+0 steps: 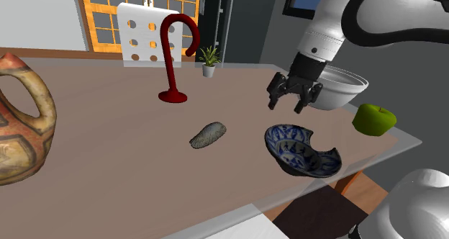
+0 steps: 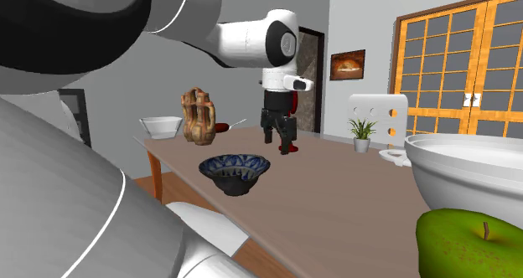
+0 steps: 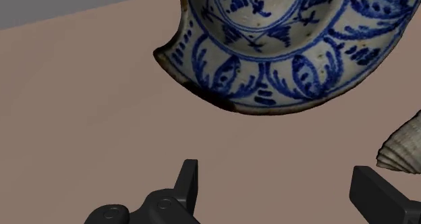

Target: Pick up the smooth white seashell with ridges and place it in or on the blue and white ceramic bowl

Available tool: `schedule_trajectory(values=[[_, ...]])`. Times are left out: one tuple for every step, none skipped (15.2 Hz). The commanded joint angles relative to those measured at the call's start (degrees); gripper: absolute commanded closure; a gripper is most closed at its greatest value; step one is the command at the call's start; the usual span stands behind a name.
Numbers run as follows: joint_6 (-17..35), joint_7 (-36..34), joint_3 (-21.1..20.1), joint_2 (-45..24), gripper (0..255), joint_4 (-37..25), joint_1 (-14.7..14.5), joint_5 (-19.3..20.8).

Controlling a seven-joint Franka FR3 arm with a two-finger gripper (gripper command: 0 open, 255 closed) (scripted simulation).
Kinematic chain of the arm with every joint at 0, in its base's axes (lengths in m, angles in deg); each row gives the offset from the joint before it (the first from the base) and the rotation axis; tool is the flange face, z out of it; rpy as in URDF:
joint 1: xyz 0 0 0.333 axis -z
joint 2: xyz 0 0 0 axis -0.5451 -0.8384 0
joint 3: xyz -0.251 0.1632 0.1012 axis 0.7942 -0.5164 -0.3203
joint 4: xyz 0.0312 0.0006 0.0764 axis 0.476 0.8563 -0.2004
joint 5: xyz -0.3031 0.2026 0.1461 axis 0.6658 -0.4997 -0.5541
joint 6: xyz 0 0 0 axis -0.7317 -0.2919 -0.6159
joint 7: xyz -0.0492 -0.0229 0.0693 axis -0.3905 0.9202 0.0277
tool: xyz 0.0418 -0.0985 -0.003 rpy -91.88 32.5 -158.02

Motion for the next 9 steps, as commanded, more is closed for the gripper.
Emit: schedule_trajectory(values=[[1.5,-6.6,-3.4,-2.4,0,-1.3,0.6,-1.4],[2.1,-9.7,-5.0,-3.9,0,-2.2,0.9,-1.8],[2.8,-12.7,-6.6,-5.4,0,-3.2,1.3,-2.2],[3.5,-15.8,-8.1,-7.0,0,-4.3,1.8,-2.4],[4.1,-18.9,-9.7,-8.7,0,-5.4,2.3,-2.6],[4.8,-22.0,-11.3,-10.6,0,-6.7,2.8,-2.5],[5.5,-25.2,-12.8,-12.5,0,-8.1,3.3,-2.4],[6.1,-28.3,-14.4,-14.6,0,-9.6,3.9,-2.1],[6.8,-31.6,-15.9,-16.7,0,-11.1,4.4,-1.5]])
